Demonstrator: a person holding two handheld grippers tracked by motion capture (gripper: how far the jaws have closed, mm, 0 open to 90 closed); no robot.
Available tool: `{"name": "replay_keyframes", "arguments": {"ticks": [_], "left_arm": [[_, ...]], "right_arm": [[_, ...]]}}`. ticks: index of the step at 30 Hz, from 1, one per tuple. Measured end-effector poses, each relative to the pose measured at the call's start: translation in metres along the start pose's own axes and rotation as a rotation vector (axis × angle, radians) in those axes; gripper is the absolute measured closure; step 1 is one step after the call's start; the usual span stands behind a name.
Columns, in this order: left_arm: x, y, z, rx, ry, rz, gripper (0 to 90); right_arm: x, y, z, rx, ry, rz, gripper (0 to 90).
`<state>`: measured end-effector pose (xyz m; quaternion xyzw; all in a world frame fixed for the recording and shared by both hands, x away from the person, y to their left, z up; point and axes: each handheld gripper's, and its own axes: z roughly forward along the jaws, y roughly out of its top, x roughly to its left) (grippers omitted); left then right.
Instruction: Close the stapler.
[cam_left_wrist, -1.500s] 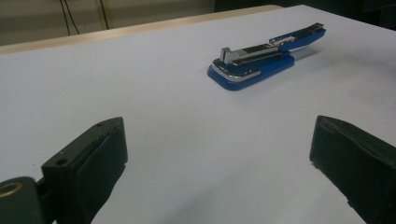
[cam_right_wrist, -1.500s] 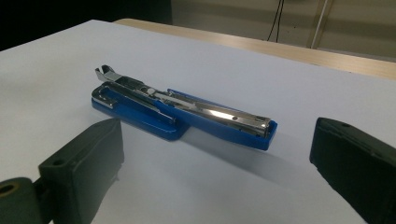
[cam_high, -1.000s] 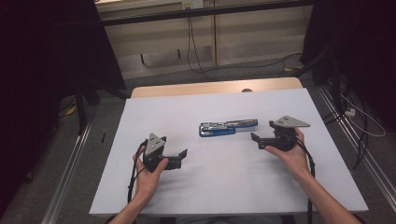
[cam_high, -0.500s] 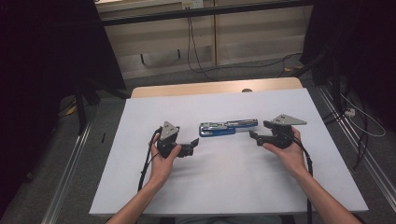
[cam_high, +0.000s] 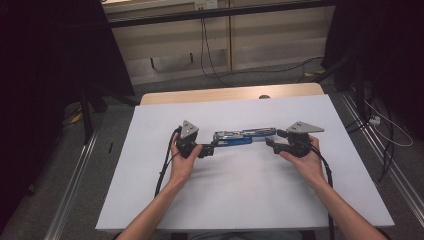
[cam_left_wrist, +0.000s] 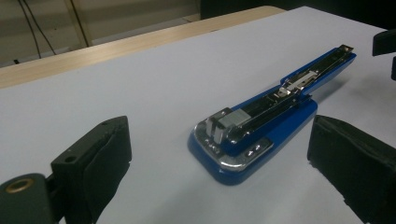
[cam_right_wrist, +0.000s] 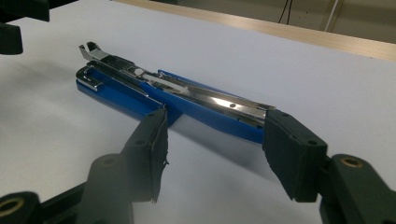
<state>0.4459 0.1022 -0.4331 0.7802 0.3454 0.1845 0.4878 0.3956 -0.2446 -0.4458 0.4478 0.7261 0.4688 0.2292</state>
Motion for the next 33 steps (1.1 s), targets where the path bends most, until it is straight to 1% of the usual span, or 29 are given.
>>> {"name": "replay_keyframes", "arguments": {"ticks": [2, 4, 5, 6, 7, 9, 11, 15, 16, 17, 18, 20, 22, 24, 25, 26, 28, 30, 31, 32, 33], "left_arm": [[0.0, 0.002, 0.005, 0.004, -0.001, 0.005, 5.9], [0.0, 0.001, 0.008, -0.001, -0.013, -0.003, 5.9], [0.002, -0.002, 0.009, 0.012, -0.019, -0.017, 5.8], [0.003, -0.004, 0.011, 0.041, -0.021, -0.021, 5.0], [0.004, -0.005, 0.011, 0.058, -0.014, -0.008, 5.2], [0.007, -0.006, 0.009, 0.07, 0.002, -0.001, 5.2], [0.008, -0.006, 0.008, 0.065, 0.002, -0.015, 5.2], [0.007, -0.006, 0.009, 0.061, 0.003, -0.009, 5.2], [0.006, -0.006, 0.009, 0.059, 0.003, -0.02, 5.2], [0.005, -0.006, 0.01, 0.063, -0.001, -0.021, 5.2], [0.005, -0.006, 0.01, 0.063, -0.013, -0.021, 5.2], [0.003, -0.006, 0.011, 0.062, -0.012, -0.013, 5.2], [0.003, -0.006, 0.012, 0.058, -0.025, -0.007, 5.2], [0.002, -0.007, 0.013, 0.065, -0.019, -0.006, 5.6], [0.001, -0.007, 0.013, 0.067, -0.029, -0.006, 6.7], [0.001, -0.007, 0.013, 0.065, -0.043, -0.008, 9.0], [0.0, -0.007, 0.013, 0.074, -0.053, -0.006, 18.8], [-0.003, -0.007, 0.013, 0.071, -0.063, -0.005, 27.9], [-0.004, -0.007, 0.014, 0.072, -0.068, 0.004, 35.7], [-0.005, -0.007, 0.014, 0.077, -0.064, 0.018, 41.2], [-0.006, -0.007, 0.015, 0.083, -0.07, 0.018, 46.3]], "right_arm": [[0.0, 0.001, 0.001, 0.002, 0.0, -0.002, 44.9], [-0.001, 0.0, 0.002, 0.009, 0.008, 0.001, 47.8], [-0.001, 0.0, 0.003, 0.012, 0.009, -0.003, 48.9], [-0.001, -0.001, 0.003, 0.02, 0.009, -0.006, 51.4], [-0.001, -0.001, 0.003, 0.025, 0.008, -0.006, 54.0], [-0.001, -0.001, 0.003, 0.029, 0.009, -0.003, 58.1], [-0.002, -0.001, 0.002, 0.035, 0.017, -0.002, 66.0], [-0.005, -0.002, 0.002, 0.049, 0.028, 0.011, 76.7], [-0.004, -0.003, 0.002, 0.053, 0.035, 0.011, 79.3], [-0.004, -0.003, 0.002, 0.052, 0.038, 0.009, 80.6], [-0.003, -0.003, 0.002, 0.05, 0.04, 0.007, 83.7], [-0.003, -0.004, 0.004, 0.05, 0.045, 0.009, 89.9], [-0.003, -0.004, 0.005, 0.057, 0.04, 0.014, 90.0], [-0.001, -0.004, 0.007, 0.067, 0.031, 0.01, 90.0], [-0.001, -0.004, 0.008, 0.074, 0.034, 0.009, 90.0], [0.0, -0.004, 0.009, 0.08, 0.033, -0.001, 90.0], [0.001, -0.005, 0.009, 0.086, 0.032, -0.005, 90.0], [0.0, -0.004, 0.009, 0.087, 0.026, -0.017, 90.0], [0.0, -0.004, 0.009, 0.086, 0.025, -0.014, 90.0], [0.0, -0.004, 0.009, 0.088, 0.023, -0.016, 90.0], [-0.001, -0.004, 0.009, 0.091, 0.022, -0.019, 90.0]]}}
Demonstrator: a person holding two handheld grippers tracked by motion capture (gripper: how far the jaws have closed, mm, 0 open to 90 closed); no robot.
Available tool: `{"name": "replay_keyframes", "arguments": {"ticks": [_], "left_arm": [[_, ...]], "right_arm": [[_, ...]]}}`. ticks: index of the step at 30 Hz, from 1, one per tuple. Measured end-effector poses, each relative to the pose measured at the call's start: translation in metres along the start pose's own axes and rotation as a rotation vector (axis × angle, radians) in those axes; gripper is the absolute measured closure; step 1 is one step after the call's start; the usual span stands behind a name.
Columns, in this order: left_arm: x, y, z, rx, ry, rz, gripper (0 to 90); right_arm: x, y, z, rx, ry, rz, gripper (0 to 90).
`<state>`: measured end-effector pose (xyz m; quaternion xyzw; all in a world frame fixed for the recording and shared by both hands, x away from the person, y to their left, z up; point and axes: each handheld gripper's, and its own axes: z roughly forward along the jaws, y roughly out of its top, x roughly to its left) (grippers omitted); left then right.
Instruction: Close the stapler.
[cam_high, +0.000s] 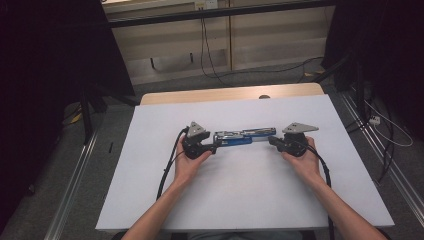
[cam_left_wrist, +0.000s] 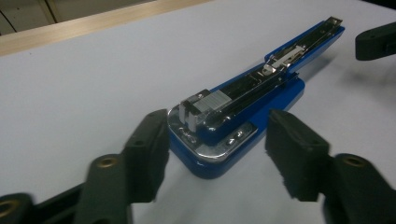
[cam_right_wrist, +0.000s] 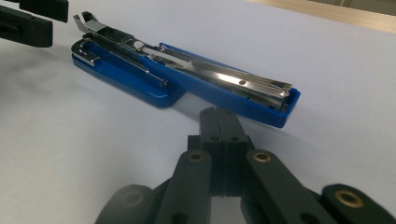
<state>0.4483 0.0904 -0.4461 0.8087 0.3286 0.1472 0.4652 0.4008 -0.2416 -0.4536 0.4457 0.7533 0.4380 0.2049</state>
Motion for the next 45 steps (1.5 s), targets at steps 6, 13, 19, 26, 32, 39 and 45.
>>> {"name": "replay_keyframes", "arguments": {"ticks": [6, 13, 19, 26, 32, 39, 45], "left_arm": [[-0.002, 0.0, 0.001, 0.005, -0.011, 0.004, 77.4], [-0.002, 0.003, 0.01, 0.047, 0.001, 0.027, 90.0], [-0.005, 0.006, 0.02, 0.064, -0.001, 0.032, 90.0], [-0.003, 0.006, 0.017, 0.073, 0.004, 0.023, 90.0], [-0.005, 0.006, 0.019, 0.068, 0.002, 0.033, 90.0], [-0.003, 0.005, 0.019, 0.066, -0.012, 0.013, 90.0], [-0.001, 0.005, 0.018, 0.07, -0.015, 0.012, 90.0]], "right_arm": [[0.0, -0.001, 0.0, 0.015, 0.012, -0.012, 90.0], [-0.001, -0.001, 0.0, 0.036, -0.01, -0.02, 90.0], [-0.002, -0.001, 0.001, 0.049, -0.016, -0.031, 90.0], [-0.003, 0.0, 0.0, 0.061, -0.026, -0.032, 90.0], [-0.005, 0.001, 0.002, 0.097, -0.033, -0.038, 90.0], [-0.007, 0.008, 0.006, 0.141, -0.054, -0.049, 90.0], [-0.007, 0.011, 0.013, 0.186, -0.062, -0.041, 90.0]]}}
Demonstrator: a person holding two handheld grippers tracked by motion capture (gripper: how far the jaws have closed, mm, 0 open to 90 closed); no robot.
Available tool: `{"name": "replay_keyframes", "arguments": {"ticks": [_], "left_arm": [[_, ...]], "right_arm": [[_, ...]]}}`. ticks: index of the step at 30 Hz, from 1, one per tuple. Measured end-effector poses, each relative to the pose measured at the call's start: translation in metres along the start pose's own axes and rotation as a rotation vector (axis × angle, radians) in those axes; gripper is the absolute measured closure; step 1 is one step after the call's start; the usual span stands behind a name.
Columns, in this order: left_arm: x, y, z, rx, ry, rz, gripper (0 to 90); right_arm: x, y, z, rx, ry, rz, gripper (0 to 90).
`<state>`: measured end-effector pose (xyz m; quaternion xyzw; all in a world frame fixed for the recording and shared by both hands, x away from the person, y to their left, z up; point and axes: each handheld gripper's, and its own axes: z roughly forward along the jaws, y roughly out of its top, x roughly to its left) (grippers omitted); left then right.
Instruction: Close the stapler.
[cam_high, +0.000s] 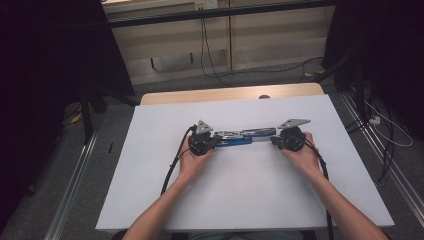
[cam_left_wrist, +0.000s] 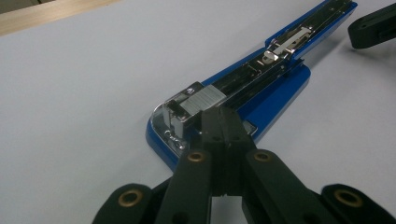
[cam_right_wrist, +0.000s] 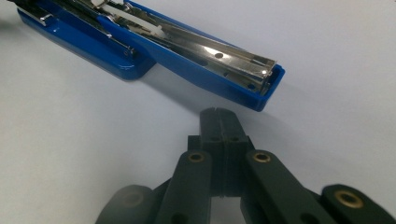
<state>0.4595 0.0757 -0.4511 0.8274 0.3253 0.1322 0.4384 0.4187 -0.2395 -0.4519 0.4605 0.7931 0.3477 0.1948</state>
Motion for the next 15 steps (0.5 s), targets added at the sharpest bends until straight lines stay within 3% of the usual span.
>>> {"name": "replay_keyframes", "arguments": {"ticks": [15], "left_arm": [[-0.0008, -0.0001, 0.001, -0.004, -0.004, -0.002, 90.0]], "right_arm": [[-0.001, 0.0004, 0.0098, -0.016, -0.016, 0.021, 90.0]]}}
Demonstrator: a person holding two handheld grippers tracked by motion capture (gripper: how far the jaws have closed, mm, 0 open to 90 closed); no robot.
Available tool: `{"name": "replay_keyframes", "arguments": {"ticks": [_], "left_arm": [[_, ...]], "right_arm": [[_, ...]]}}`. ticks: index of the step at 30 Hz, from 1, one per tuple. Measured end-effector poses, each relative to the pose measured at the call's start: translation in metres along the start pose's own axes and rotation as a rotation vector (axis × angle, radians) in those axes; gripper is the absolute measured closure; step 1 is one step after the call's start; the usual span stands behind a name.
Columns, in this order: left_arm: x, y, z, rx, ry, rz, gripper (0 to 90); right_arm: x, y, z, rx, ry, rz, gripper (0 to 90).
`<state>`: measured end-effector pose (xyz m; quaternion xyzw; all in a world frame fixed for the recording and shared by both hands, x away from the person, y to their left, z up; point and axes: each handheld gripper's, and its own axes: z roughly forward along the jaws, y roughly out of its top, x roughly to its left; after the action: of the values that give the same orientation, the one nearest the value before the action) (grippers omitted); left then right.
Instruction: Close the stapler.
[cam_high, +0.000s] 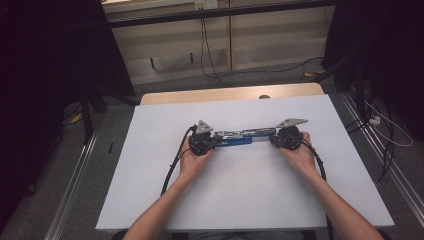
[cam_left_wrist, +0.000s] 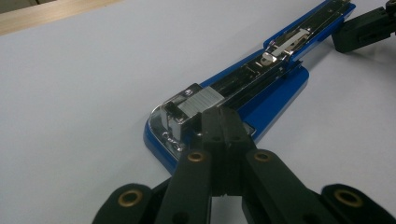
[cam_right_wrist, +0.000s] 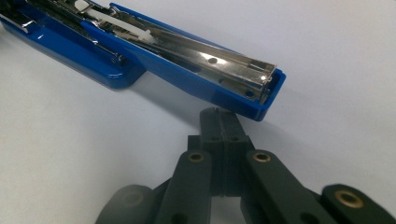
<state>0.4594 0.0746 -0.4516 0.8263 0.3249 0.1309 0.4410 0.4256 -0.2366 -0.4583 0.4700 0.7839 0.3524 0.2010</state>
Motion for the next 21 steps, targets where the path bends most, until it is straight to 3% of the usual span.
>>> {"name": "replay_keyframes", "arguments": {"ticks": [21], "left_arm": [[-0.0012, -0.0004, 0.0011, -0.008, -0.001, 0.005, 90.0]], "right_arm": [[-0.0017, 0.0006, 0.0024, -0.014, 0.009, 0.006, 90.0]]}}
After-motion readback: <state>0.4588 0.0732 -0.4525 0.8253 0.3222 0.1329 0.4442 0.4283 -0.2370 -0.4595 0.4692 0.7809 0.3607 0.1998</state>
